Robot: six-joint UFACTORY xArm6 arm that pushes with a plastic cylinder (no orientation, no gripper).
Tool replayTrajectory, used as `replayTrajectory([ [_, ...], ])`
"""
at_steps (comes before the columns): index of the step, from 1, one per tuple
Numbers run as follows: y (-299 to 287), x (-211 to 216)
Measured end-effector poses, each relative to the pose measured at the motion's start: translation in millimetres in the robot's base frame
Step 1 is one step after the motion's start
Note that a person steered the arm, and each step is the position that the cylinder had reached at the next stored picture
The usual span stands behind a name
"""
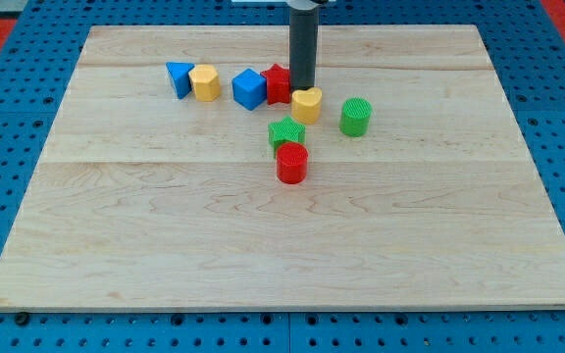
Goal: Slightly move red star upwards
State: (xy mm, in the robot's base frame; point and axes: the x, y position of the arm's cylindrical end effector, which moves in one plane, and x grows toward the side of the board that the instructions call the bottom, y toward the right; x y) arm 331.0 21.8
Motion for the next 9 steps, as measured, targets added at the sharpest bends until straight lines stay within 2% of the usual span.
replayTrajectory([
  [2,16.1,21.8],
  [5,-34.0,30.7],
  [7,-37.2,45.3],
  [9,-37.1,27.4],
])
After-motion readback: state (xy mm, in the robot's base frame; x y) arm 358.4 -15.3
